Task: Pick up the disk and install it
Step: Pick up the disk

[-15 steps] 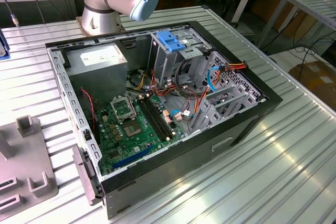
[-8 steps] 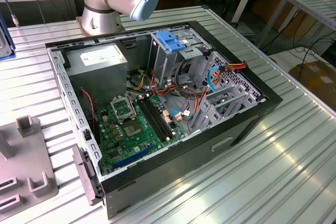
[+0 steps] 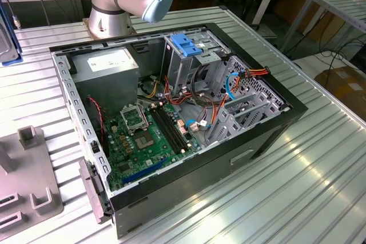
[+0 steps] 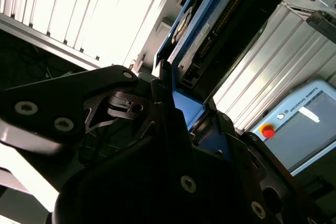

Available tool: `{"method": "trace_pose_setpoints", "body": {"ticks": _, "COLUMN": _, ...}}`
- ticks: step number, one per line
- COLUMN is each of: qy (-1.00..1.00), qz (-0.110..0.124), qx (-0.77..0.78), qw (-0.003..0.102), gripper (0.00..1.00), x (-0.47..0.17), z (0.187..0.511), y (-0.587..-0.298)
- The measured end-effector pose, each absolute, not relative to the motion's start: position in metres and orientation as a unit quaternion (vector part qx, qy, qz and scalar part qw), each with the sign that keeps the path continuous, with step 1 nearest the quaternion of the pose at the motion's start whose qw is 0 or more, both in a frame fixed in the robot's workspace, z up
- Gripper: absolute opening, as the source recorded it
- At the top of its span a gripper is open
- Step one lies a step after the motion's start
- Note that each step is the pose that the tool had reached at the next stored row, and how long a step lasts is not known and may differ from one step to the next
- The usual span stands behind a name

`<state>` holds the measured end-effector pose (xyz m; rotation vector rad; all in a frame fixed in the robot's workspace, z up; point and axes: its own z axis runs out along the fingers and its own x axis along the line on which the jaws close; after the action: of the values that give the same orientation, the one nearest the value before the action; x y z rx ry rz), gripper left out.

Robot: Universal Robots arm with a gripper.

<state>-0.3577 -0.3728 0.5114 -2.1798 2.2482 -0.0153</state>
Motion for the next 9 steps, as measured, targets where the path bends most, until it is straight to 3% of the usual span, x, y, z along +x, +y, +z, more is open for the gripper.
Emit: {"method": "trace_pose_setpoints", "body": {"ticks": 9, "qy": 0.718, "qz": -0.005, "qx": -0.696, "qw": 0.005, "gripper": 0.37, "x": -0.3497, "z": 0.5112, "y": -0.3729}}
